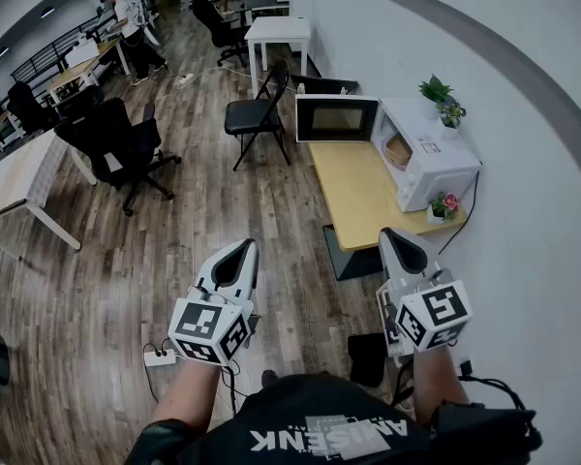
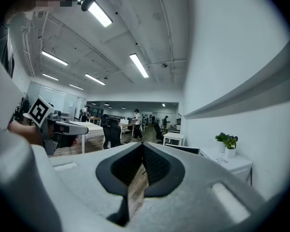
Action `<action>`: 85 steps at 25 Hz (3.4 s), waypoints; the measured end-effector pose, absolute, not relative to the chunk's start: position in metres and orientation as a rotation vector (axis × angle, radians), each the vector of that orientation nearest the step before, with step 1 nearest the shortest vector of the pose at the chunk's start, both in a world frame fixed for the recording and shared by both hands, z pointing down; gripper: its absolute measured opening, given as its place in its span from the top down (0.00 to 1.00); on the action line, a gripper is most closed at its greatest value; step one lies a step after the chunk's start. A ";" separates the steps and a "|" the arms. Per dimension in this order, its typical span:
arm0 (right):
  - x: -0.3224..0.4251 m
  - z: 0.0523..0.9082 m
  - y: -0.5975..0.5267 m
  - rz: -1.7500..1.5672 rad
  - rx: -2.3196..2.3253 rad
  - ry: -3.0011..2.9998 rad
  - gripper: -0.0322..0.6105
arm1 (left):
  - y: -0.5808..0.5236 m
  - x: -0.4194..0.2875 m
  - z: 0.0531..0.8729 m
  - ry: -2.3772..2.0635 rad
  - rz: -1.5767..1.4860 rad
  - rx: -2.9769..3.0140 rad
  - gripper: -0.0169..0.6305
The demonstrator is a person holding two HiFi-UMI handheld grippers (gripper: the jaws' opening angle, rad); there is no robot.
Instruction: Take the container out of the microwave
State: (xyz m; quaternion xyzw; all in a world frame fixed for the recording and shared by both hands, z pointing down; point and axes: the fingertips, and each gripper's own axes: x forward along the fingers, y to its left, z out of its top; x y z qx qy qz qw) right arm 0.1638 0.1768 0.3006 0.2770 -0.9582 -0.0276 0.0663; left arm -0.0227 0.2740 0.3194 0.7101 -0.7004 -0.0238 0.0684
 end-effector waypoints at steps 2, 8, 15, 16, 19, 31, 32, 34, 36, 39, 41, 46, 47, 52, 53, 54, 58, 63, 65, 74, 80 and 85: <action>0.163 0.299 0.180 -0.096 0.824 -2.895 0.94 | 0.277 -0.021 0.320 -2.115 -0.061 2.140 0.97; 0.165 0.297 0.187 -0.075 0.831 -2.898 0.94 | 0.285 -0.016 0.321 -2.113 -0.050 2.141 0.97; 0.163 0.295 0.193 -0.062 0.817 -2.945 0.94 | 0.291 -0.020 0.323 -2.120 -0.042 2.136 0.97; 0.162 0.296 0.193 -0.061 0.816 -2.943 0.94 | 0.291 -0.021 0.323 -2.122 -0.037 2.135 0.97; 0.159 0.297 0.194 -0.053 0.820 -2.936 0.94 | 0.293 -0.025 0.325 -2.132 -0.027 2.131 0.97; 0.126 0.300 0.196 -0.059 0.856 -2.925 0.94 | 0.293 -0.053 0.331 -2.112 0.034 2.212 0.97; 0.122 0.300 0.197 -0.060 0.864 -2.924 0.94 | 0.293 -0.057 0.332 -2.109 0.040 2.217 0.97; 0.114 0.302 0.198 -0.062 0.877 -2.919 0.94 | 0.293 -0.065 0.334 -2.103 0.042 2.224 0.97; 0.106 0.306 0.200 -0.060 0.884 -2.911 0.94 | 0.294 -0.073 0.336 -2.091 0.029 2.231 0.97; 0.097 0.312 0.206 -0.054 0.894 -2.899 0.94 | 0.296 -0.084 0.340 -2.064 0.014 2.237 0.97; 0.089 0.314 0.207 -0.054 0.893 -2.889 0.94 | 0.296 -0.091 0.342 -2.061 0.016 2.239 0.97; 0.069 0.308 0.200 -0.071 0.873 -2.890 0.94 | 0.294 -0.108 0.340 -2.070 0.005 2.238 0.97; 0.063 0.307 0.196 -0.071 0.866 -2.897 0.94 | 0.292 -0.112 0.340 -2.072 0.001 2.232 0.97; 0.037 0.307 0.166 -0.082 0.790 -2.932 0.94 | 0.274 -0.130 0.340 -2.122 0.014 2.184 0.97; 0.033 0.307 0.158 -0.083 0.777 -2.938 0.94 | 0.268 -0.134 0.339 -2.131 0.009 2.173 0.97; 0.029 0.306 0.149 -0.090 0.762 -2.942 0.94 | 0.261 -0.136 0.339 -2.137 -0.002 2.164 0.97; 0.014 0.303 0.112 -0.110 0.723 -2.961 0.94 | 0.223 -0.149 0.335 -2.180 -0.043 2.130 0.97; 0.006 0.298 0.052 -0.102 0.708 -2.977 0.94 | 0.162 -0.161 0.322 -2.197 -0.025 2.122 0.97; 0.008 0.299 0.025 -0.089 0.709 -2.979 0.94 | 0.137 -0.159 0.321 -2.190 -0.006 2.129 0.97; 0.027 0.300 -0.084 -0.097 0.757 -2.979 0.94 | 0.024 -0.158 0.317 -2.203 0.026 2.124 0.97; 0.035 0.301 -0.139 -0.085 0.777 -2.974 0.94 | -0.040 -0.147 0.312 -2.169 0.029 2.183 0.97; 0.047 0.305 -0.185 -0.084 0.792 -2.973 0.94 | -0.097 -0.138 0.323 -2.128 0.038 2.187 0.97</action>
